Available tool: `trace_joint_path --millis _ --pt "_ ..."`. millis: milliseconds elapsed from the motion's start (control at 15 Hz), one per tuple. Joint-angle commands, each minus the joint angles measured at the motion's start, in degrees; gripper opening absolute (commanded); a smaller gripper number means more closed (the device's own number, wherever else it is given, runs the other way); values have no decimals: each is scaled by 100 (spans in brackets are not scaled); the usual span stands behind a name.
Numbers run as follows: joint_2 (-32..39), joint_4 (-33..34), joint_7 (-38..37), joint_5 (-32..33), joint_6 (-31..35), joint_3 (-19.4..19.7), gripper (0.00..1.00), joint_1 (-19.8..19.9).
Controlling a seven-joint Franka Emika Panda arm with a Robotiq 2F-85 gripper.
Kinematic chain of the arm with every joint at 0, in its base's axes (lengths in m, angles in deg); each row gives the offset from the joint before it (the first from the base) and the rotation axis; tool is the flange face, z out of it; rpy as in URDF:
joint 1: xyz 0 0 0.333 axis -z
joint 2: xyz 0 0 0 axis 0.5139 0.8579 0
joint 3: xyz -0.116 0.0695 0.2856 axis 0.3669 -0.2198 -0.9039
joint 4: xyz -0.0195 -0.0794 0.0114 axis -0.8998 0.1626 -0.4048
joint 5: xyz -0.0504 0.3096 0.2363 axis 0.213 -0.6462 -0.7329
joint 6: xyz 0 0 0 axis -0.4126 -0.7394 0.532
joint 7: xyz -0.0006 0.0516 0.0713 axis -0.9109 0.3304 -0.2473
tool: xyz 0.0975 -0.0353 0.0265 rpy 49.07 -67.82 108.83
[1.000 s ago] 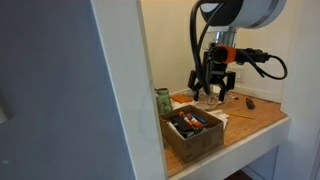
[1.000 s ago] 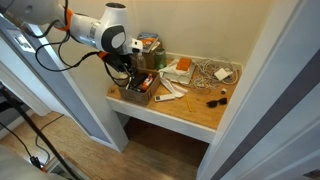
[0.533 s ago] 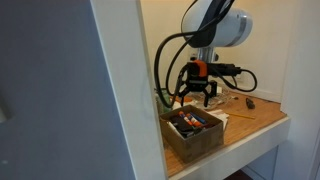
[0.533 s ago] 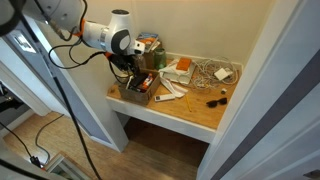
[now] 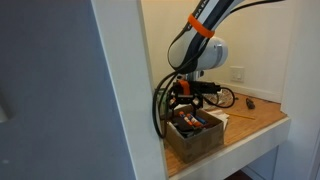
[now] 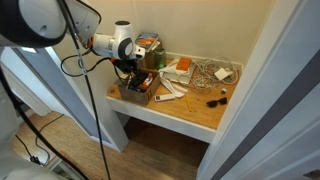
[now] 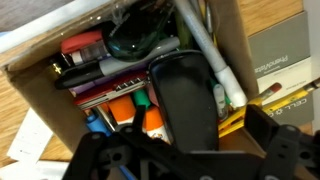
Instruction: Move the eyeglass case from the box to the shelf
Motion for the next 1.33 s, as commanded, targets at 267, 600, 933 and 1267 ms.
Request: trace_joint_path --millis 267,600,933,1267 --pt "818 763 -159 101 69 356 100 -312" --pt "1047 984 -129 75 49 415 100 -345" --pt "1194 1137 -141 60 29 437 100 -368" --pt "1290 1245 -86 0 42 386 95 -345"
